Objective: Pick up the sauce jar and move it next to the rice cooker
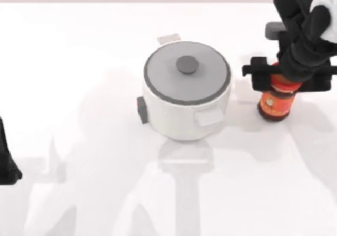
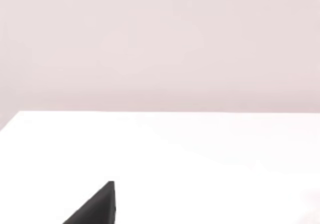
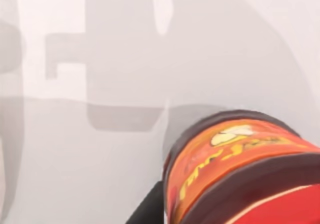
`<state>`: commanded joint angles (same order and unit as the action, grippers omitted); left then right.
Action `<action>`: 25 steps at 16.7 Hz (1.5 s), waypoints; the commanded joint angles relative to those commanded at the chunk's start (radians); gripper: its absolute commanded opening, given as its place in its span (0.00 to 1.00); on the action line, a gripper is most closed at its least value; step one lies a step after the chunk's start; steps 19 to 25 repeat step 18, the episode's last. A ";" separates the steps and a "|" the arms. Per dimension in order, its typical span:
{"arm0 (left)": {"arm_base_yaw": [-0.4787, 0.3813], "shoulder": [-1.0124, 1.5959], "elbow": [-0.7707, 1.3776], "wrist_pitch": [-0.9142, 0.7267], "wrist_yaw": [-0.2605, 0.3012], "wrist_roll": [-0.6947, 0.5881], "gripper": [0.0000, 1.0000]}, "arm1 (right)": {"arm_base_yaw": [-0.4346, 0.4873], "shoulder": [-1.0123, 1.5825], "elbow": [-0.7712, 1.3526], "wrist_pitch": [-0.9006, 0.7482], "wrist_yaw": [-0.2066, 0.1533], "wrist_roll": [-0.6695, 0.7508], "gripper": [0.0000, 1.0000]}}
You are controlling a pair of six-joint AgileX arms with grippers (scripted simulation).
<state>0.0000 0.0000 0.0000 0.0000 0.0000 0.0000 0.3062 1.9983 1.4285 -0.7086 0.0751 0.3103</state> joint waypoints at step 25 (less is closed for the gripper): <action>0.000 0.000 0.000 0.000 0.000 0.000 1.00 | 0.000 0.000 0.000 0.000 0.000 0.000 1.00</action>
